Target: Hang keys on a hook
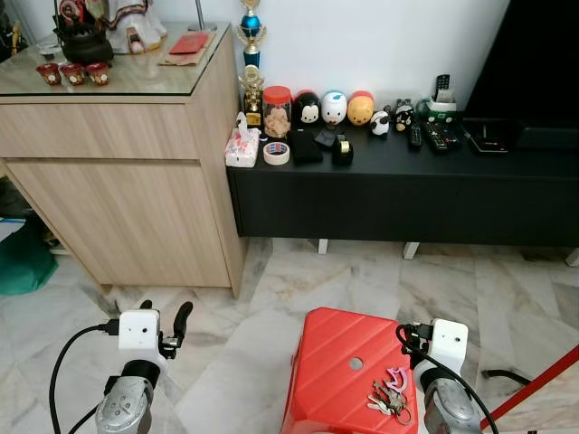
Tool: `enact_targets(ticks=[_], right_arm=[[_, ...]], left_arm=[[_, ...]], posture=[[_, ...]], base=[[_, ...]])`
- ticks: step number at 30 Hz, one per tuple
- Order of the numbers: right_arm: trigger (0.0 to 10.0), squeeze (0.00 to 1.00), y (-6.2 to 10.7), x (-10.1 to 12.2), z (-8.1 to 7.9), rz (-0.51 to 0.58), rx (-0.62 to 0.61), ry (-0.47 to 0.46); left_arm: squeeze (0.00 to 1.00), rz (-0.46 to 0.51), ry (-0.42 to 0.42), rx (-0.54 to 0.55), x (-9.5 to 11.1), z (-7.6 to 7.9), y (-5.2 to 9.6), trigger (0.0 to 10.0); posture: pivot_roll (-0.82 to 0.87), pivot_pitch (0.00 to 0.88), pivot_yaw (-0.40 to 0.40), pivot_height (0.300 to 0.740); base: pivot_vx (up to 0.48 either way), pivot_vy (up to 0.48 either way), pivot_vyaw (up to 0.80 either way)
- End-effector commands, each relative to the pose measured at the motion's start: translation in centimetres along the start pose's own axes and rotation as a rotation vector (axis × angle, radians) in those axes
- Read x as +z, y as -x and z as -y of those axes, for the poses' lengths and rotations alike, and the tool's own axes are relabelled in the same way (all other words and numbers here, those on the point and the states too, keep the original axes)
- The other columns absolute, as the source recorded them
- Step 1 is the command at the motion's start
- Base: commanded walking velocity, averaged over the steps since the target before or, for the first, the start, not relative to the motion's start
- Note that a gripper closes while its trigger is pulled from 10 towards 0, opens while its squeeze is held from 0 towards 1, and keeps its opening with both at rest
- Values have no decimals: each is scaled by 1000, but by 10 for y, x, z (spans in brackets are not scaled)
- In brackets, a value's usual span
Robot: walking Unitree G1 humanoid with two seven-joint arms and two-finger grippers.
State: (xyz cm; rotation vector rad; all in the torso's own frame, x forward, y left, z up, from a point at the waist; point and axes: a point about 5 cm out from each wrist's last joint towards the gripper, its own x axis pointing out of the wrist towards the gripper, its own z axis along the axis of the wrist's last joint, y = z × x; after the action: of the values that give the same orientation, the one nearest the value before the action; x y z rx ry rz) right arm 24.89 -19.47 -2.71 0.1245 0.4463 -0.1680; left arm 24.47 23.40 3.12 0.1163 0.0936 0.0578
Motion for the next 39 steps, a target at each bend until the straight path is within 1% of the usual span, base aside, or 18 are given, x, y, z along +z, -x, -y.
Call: enact_targets(ticks=[1,7,11,18,20,32,39], right_arm=[[10000,0,2,-4,-1,-8,12,-3],[10000,0,4,-7,1,-19,5,4],[10000,0,4,-13,4,-68,-4,1],[10000,0,5,-15,5,-75,12,13],[10000,0,6,-17,5,-83,15,18],[10000,0,6,-21,5,-112,29,17],[10000,0,6,-20,3,-102,48,46]], left_arm=[[0,-17,-16,1,0,-3,0,10000],[0,-22,-21,1,1,-4,0,10000],[0,-24,-24,1,2,-5,-1,10000],[0,-21,-39,10,4,-10,-2,10000],[0,-25,-44,6,4,-10,-2,10000],[0,-15,-50,-24,9,-5,-5,10000],[0,1,-57,-52,15,-1,-9,10000]], posture=[[66,0,-27,678],[65,0,-26,678],[64,0,-25,678],[61,0,-22,638],[60,0,-19,638],[66,0,-16,638],[67,0,-13,638]], base=[[0,0,0],[0,0,0],[0,0,0],[0,0,0],[0,0,0],[0,0,0],[0,0,91]])
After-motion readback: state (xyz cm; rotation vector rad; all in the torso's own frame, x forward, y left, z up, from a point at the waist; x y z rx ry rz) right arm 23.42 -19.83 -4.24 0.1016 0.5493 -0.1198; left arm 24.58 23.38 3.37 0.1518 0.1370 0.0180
